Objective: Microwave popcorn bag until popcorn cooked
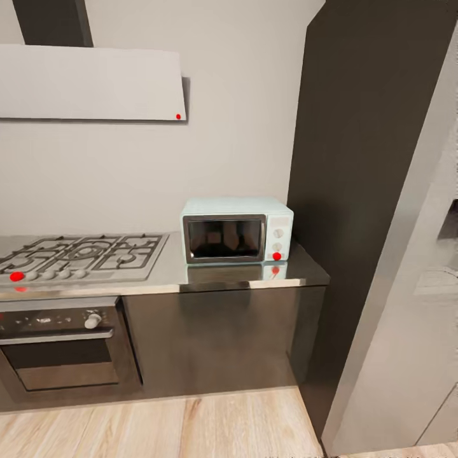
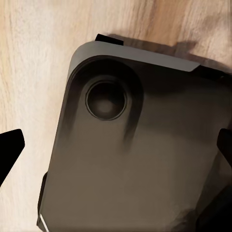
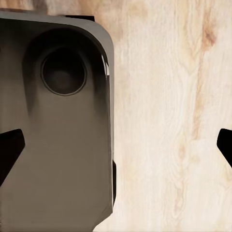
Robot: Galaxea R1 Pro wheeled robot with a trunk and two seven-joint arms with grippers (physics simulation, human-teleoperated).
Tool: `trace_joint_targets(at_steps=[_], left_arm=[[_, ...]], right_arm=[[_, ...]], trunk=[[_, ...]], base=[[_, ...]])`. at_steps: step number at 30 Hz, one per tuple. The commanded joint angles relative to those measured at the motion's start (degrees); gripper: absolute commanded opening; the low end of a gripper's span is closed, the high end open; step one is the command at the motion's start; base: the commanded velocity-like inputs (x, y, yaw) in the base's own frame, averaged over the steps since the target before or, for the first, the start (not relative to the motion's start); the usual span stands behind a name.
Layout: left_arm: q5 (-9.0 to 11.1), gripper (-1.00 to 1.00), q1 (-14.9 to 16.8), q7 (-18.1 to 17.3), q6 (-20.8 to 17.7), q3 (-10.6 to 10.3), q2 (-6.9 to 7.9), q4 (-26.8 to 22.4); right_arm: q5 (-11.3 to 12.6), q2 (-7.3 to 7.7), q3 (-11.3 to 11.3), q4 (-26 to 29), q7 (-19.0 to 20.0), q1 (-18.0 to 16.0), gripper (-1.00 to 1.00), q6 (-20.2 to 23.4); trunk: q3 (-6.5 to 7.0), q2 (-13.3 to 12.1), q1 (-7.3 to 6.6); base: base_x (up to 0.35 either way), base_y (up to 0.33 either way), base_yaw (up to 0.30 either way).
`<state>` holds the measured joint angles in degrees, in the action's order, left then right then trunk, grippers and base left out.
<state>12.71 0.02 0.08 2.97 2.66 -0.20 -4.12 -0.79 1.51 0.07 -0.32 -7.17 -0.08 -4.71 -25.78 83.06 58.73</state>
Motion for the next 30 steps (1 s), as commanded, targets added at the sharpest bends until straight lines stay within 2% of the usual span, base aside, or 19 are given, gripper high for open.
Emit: trace_joint_targets(at_steps=[1, 7, 22, 30], left_arm=[[0.1, 1.00, 0.0, 0.0, 0.1, 0.2, 0.00, 0.0], [0.1, 1.00, 0.0, 0.0, 0.1, 0.2, 0.01, 0.0], [0.1, 1.00, 0.0, 0.0, 0.1, 0.2, 0.02, 0.0], [0.1, 1.00, 0.0, 0.0, 0.1, 0.3, 0.02, 0.0]], right_arm=[[-0.2, -0.01, 0.0, 0.0, -0.1, 0.0, 1.00, -0.2], [-0.3, -0.01, 0.0, 0.0, -0.1, 0.0, 1.00, -0.2], [-0.4, 0.08, 0.0, 0.0, -0.1, 0.0, 1.00, -0.2], [-0.5, 0.16, -0.1, 0.0, 0.0, 0.0, 1.00, -0.2]], trunk=[[-0.04, 0.0, 0.00], [-0.04, 0.0, 0.00], [-0.04, 0.0, 0.00], [-0.04, 0.0, 0.00]], base=[[0.000, 0.000, -0.050], [0.055, 0.000, -0.009], [0.296, 0.000, 0.000], [0.052, 0.000, 0.000]])
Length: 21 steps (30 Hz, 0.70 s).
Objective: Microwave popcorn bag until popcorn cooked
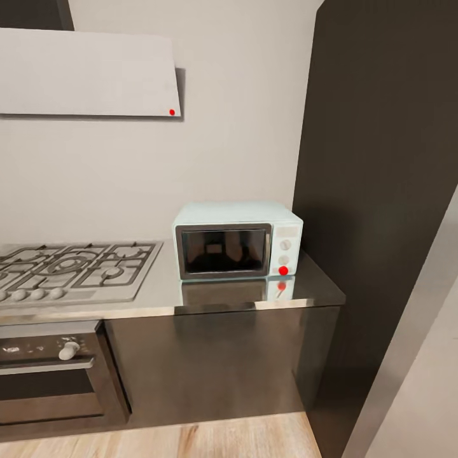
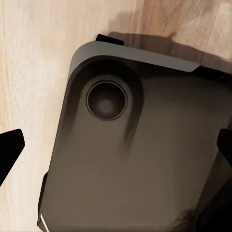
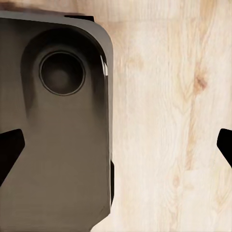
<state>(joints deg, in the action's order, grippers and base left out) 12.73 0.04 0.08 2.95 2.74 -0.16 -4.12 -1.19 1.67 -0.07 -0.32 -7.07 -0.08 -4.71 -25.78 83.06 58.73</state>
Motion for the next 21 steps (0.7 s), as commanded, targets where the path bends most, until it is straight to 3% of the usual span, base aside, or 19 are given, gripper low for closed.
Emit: trace_joint_targets(at_steps=[1, 21], left_arm=[[0.1, 1.00, 0.0, 0.0, 0.1, 0.2, -0.02, 0.0], [0.1, 1.00, 0.0, 0.0, 0.2, 0.3, -0.02, 0.0]], right_arm=[[-0.1, 0.00, 0.0, 0.0, -0.1, 0.0, 1.00, -0.2], [0.0, 0.02, -0.2, 0.0, -0.2, 0.0, 1.00, 0.4]], trunk=[[-0.04, 0.0, 0.00], [-0.04, 0.0, 0.00]], base=[[0.002, 0.000, 0.000], [0.000, 0.000, 0.000]])
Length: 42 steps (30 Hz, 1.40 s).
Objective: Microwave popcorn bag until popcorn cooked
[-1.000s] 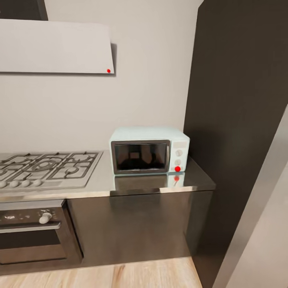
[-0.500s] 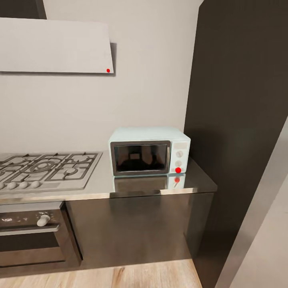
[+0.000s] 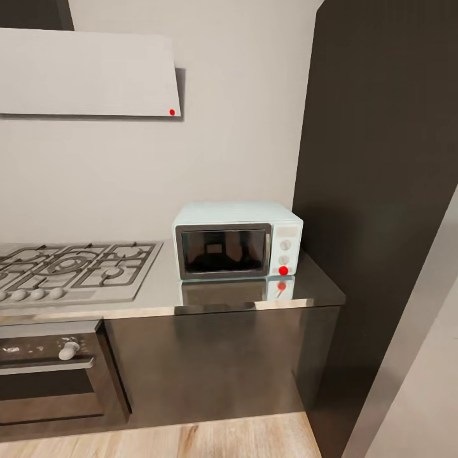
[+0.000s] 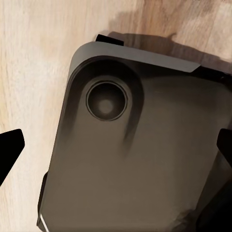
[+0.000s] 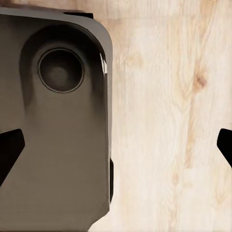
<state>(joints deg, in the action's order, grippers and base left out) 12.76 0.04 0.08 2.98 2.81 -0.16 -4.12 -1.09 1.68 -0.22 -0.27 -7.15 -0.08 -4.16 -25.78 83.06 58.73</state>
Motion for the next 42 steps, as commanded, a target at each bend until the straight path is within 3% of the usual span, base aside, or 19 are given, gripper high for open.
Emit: trace_joint_targets(at_steps=[1, 4, 7, 10, 12, 13, 15, 17, 18, 19, 21, 22, 24, 25, 27, 30, 33, 37, 42], left_arm=[[0.1, 1.00, 0.0, 0.0, 0.1, 0.3, -0.02, 0.0], [0.1, 1.00, 0.0, 0.0, 0.1, 0.3, -0.02, 0.0], [0.1, 1.00, 0.0, 0.0, 0.1, 0.2, -0.02, 0.0], [0.1, 1.00, 0.0, 0.0, 0.1, 0.3, -0.02, 0.0], [0.1, 1.00, 0.0, 0.0, 0.1, 0.3, -0.02, 0.0], [0.1, 1.00, 0.0, 0.0, 0.1, 0.3, -0.02, 0.0], [0.1, 1.00, 0.0, 0.0, 0.1, 0.3, -0.02, 0.0], [0.1, 1.00, 0.0, 0.0, 0.1, 0.3, -0.02, 0.0], [0.1, 1.00, 0.0, 0.0, 0.1, 0.3, -0.02, 0.0], [0.1, 1.00, 0.0, 0.0, 0.1, 0.3, -0.02, 0.0], [0.1, 1.00, 0.0, 0.0, 0.1, 0.3, -0.02, 0.0], [0.1, 1.00, 0.0, 0.0, 0.1, 0.3, -0.02, 0.0], [0.1, 1.00, 0.0, 0.0, 0.1, 0.3, 0.05, 0.0], [0.1, 1.00, 0.0, 0.0, 0.1, 0.3, 0.06, 0.0], [0.1, 1.00, 0.0, 0.0, 0.1, 0.3, 0.07, -0.1], [0.2, 1.00, 0.0, 0.0, 0.1, 0.3, 0.07, -0.1], [0.2, 1.00, 0.0, 0.0, 0.1, 0.4, 0.07, -0.1], [0.2, 1.00, 0.0, 0.0, 0.1, 0.3, 0.07, -0.2], [0.2, 1.00, 0.0, 0.0, 0.1, 0.4, 0.34, -0.5]], right_arm=[[-0.3, 0.02, -0.1, 0.1, -0.1, 0.0, 1.00, -0.1], [-2.2, -0.08, -0.8, 2.1, -0.3, 0.0, 1.00, 0.0], [-5.5, -0.38, -1.1, 11.6, -0.5, 0.0, 1.00, 2.6], [-8.9, -0.86, -1.2, 28.9, -0.3, 0.0, 1.00, 16.5], [-9.3, -1.03, -1.3, 39.1, -0.1, 0.0, 1.00, 23.6], [-9.4, -1.36, -1.4, 47.1, 0.0, 0.0, 1.00, 29.0], [-9.6, -2.97, -2.9, 59.6, 0.0, -0.4, 1.00, 37.7], [-9.6, -4.96, -4.3, 68.9, -0.1, -4.4, 1.00, 45.0], [-9.4, -6.09, -4.6, 71.6, -0.1, -8.6, 1.00, 48.7], [-9.0, -9.23, -4.8, 73.4, -0.2, -18.6, 1.00, 55.1], [-9.0, -11.55, -4.9, 73.9, -0.5, -27.7, 1.00, 58.8], [-8.8, -11.68, -4.8, 73.9, -0.7, -37.8, 1.00, 60.3], [-8.8, -11.68, -4.5, 72.4, -1.0, -48.2, 1.00, 60.2], [-8.8, -11.68, -4.0, 71.0, -1.2, -51.5, 1.00, 58.6], [-8.9, -11.68, -3.4, 69.7, -2.0, -54.1, 1.00, 53.7], [-8.8, -11.68, -3.2, 69.3, -4.8, -55.1, 1.00, 48.9], [-8.3, -11.68, -3.3, 69.2, -5.3, -55.3, 1.00, 47.9], [-4.9, -11.68, -3.5, 68.4, -5.5, -55.3, 1.00, 47.9], [-4.3, -11.68, -4.1, 66.3, -4.6, -55.0, 1.00, 46.9]], trunk=[[-0.04, 0.0, 0.00], [-0.04, 0.0, 0.00], [-0.04, 0.0, 0.00], [-0.04, 0.0, 0.00], [-0.04, 0.0, 0.00], [-0.04, 0.0, 0.00], [-0.04, 0.0, 0.00], [-0.04, 0.0, 0.00], [-0.04, 0.0, 0.00], [-0.04, 0.0, 0.00], [-0.04, 0.0, 0.00], [-0.04, 0.0, 0.00], [-0.04, 0.0, 0.00], [-0.04, 0.0, 0.00], [-0.04, 0.0, 0.00], [-0.04, 0.0, 0.00], [-0.04, 0.0, 0.00], [-0.04, 0.0, 0.00], [-0.04, 0.0, 0.00]], base=[[0.000, 0.000, 0.000], [0.000, 0.000, 0.000], [0.000, 0.000, 0.000], [0.000, 0.000, 0.000], [0.000, 0.000, 0.000], [0.000, 0.000, 0.000], [0.000, 0.000, 0.000], [0.000, 0.000, 0.000], [0.000, 0.000, 0.000], [0.000, 0.000, 0.000], [0.000, 0.000, 0.000], [0.000, 0.000, 0.000], [0.000, 0.000, 0.000], [0.000, 0.000, 0.000], [0.000, 0.000, 0.000], [0.000, 0.000, 0.000], [0.000, 0.000, 0.000], [0.000, 0.000, 0.000], [0.000, 0.000, 0.000]])
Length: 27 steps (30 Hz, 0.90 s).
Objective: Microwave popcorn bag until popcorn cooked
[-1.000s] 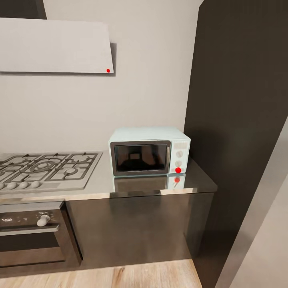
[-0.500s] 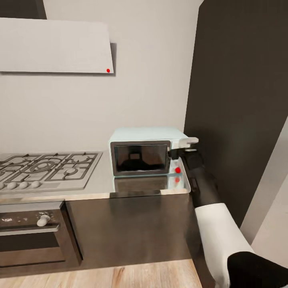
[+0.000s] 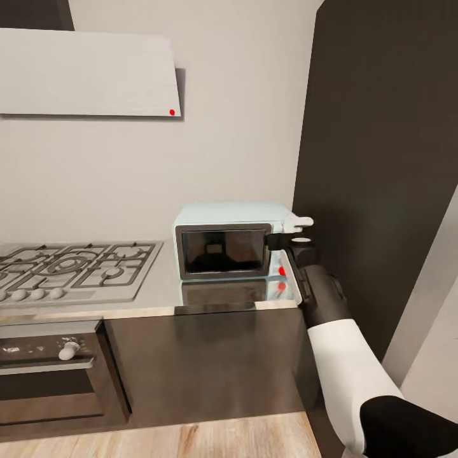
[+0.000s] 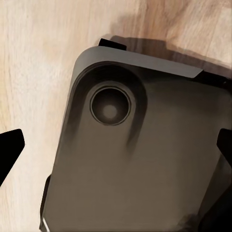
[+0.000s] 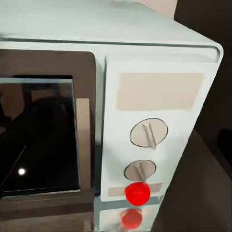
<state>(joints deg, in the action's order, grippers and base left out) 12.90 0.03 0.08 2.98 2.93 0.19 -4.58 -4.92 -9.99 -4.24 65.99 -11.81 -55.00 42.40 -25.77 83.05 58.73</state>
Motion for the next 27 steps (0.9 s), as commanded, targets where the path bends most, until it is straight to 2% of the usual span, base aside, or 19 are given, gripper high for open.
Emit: trace_joint_targets(at_steps=[1, 7, 17, 22, 23, 27], left_arm=[[0.1, 1.00, 0.0, 0.0, 0.1, 0.3, -0.01, 0.0], [0.0, 1.00, 0.0, 0.0, 0.1, 0.3, -0.01, 0.1], [0.0, 1.00, 0.0, 0.0, 0.1, 0.3, -0.01, 0.1], [0.1, 1.00, 0.0, 0.0, 0.1, 0.3, -0.01, 0.1], [0.0, 1.00, 0.0, 0.0, 0.1, 0.3, -0.01, 0.1], [0.0, 1.00, 0.0, 0.0, 0.1, 0.3, -0.01, 0.1]], right_arm=[[-0.4, 0.00, -0.1, -0.3, 0.4, -0.4, 1.00, 0.1], [-0.4, 0.00, -0.1, -2.2, -0.9, -1.7, 1.00, 0.6], [-0.4, 0.00, -0.2, -5.4, 2.1, -1.7, 1.00, -2.6], [-0.4, 0.00, -0.2, -7.0, 2.1, -1.7, 1.00, -4.3], [-0.4, 0.00, -0.2, -16.5, 2.1, -1.7, 1.00, -13.4], [-0.4, 0.00, -0.2, -16.9, 2.2, -1.7, 1.00, -13.7]], trunk=[[-0.06, 0.0, 0.00], [-0.06, 0.0, 0.00], [-0.06, 0.0, 0.00], [-0.06, 0.0, 0.00], [-0.06, 0.0, 0.00], [-0.06, 0.0, 0.00]], base=[[0.000, 0.000, 0.000], [0.000, 0.000, 0.000], [0.000, 0.000, 0.000], [0.000, 0.000, 0.000], [0.000, 0.000, 0.000], [0.000, 0.000, 0.000]])
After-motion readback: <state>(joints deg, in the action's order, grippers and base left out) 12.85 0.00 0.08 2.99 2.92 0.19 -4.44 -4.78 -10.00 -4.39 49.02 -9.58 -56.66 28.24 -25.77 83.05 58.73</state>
